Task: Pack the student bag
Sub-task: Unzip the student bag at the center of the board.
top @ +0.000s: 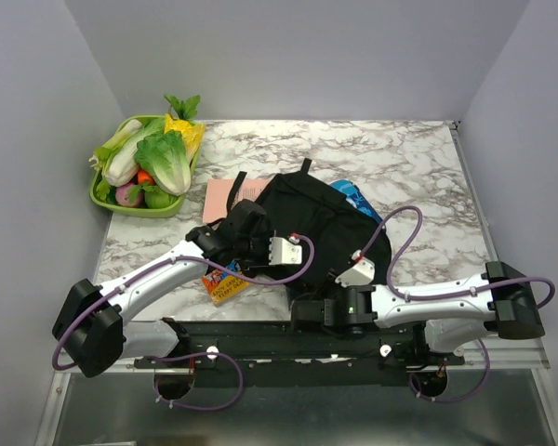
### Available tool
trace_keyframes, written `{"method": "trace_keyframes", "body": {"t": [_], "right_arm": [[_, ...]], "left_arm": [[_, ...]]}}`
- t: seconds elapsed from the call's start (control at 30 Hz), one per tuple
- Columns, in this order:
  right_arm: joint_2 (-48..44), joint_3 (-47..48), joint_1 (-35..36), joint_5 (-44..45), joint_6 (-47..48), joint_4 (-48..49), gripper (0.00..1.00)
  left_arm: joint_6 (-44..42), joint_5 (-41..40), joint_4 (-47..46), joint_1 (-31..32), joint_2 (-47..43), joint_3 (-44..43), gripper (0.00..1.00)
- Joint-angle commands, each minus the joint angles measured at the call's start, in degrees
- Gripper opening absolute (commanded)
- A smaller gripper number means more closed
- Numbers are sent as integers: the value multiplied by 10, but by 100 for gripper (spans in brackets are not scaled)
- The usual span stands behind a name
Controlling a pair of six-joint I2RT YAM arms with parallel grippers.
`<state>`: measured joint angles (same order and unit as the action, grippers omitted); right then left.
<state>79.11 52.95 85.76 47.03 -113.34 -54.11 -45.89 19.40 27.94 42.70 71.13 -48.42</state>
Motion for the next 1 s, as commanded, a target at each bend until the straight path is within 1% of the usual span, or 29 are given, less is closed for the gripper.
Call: {"method": "trace_keyframes", "body": {"t": [0.0, 0.23, 0.5, 0.7, 0.97], "right_arm": [[3, 12, -3, 12, -113, 3, 40], [23, 32, 1, -8, -101, -10, 39], [28, 52, 8, -20, -110, -40, 37], [34, 41, 10, -34, -121, -29, 38], [41, 25, 13, -49, -157, -19, 40]], "left_arm": [[6, 19, 24, -2, -20, -16, 19], [8, 21, 24, -2, -19, -20, 19], [7, 21, 24, -2, -19, -22, 20], [11, 22, 24, -2, -19, -25, 21], [12, 25, 24, -1, -17, -28, 21]]}}
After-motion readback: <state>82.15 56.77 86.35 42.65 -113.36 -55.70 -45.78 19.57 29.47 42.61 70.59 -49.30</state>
